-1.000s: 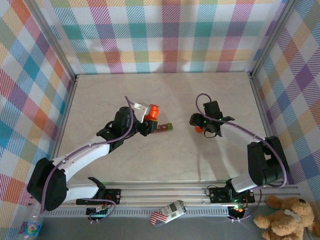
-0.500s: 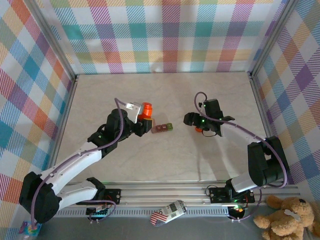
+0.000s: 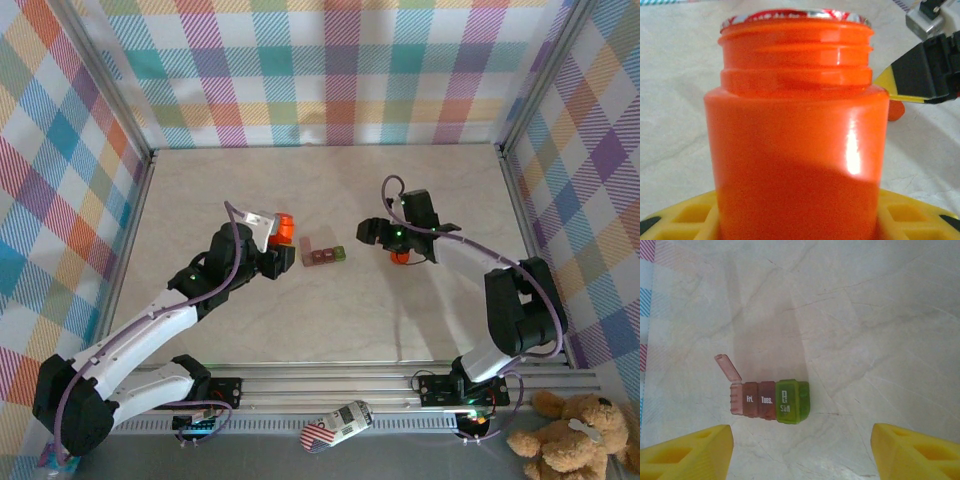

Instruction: Sort the pills into containers

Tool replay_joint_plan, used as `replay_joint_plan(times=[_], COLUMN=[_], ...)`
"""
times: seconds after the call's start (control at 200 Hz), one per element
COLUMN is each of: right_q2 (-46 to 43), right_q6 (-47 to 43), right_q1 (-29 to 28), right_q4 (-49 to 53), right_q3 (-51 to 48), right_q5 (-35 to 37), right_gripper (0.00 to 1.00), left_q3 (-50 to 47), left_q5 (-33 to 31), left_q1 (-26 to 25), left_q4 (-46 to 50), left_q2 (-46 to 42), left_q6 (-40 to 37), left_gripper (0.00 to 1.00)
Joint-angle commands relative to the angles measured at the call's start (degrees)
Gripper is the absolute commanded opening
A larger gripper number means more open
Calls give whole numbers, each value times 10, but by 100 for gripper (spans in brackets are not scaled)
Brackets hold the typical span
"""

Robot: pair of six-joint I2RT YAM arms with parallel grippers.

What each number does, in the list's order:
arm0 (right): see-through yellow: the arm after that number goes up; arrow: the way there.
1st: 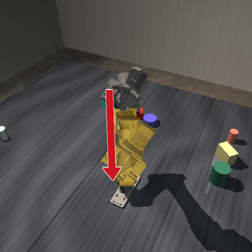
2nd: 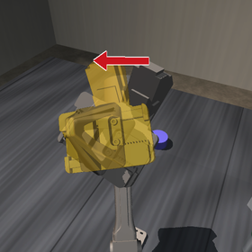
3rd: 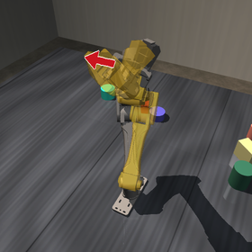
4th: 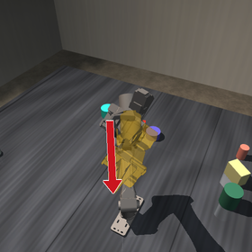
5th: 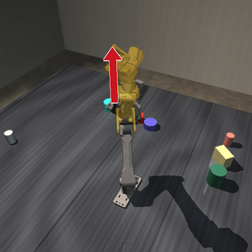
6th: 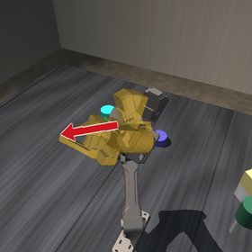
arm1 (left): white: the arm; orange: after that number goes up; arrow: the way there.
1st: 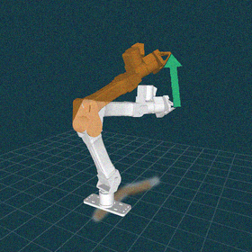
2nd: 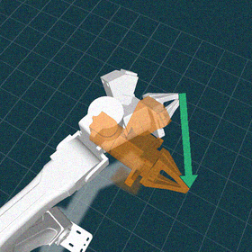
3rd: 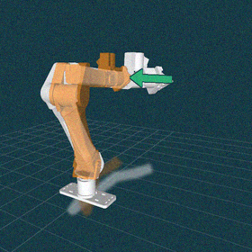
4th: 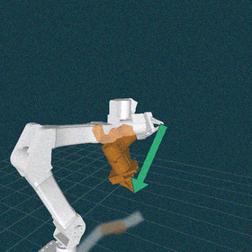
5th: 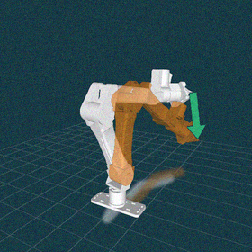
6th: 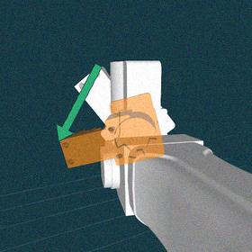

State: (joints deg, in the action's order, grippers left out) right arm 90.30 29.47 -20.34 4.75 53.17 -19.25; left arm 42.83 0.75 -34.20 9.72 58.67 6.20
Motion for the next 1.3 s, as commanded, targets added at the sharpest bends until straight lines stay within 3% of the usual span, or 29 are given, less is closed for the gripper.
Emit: replay_joint_plan(times=[0.0, 0.25, 0.525, 0.975, 1.295], right_q2=[6, 55, 100, 117, 131], right_q6=[-9, -29, -60, -78, -96], right_q1=[-6, -21, -56, -89, -106], right_q4=[-7, -46, -34, 8, 35], right_q3=[22, 36, 57, 77, 101], right_q5=[-19, -16, 50, 95, 120], right_gripper=[73, 72, 71, 71, 71], left_q3=[-9, -8, -7, 42, 59], left_q5=[-3, -1, 11, 144, 171], left_q1=[4, 4, 5, 30, 45], left_q4=[17, 38, 43, 44, 57], left_q2=[-13, 25, 102, 227, 244], left_q6=[23, 31, 27, 2, -14], left_gripper=[0, 0, 0, 0, 0])
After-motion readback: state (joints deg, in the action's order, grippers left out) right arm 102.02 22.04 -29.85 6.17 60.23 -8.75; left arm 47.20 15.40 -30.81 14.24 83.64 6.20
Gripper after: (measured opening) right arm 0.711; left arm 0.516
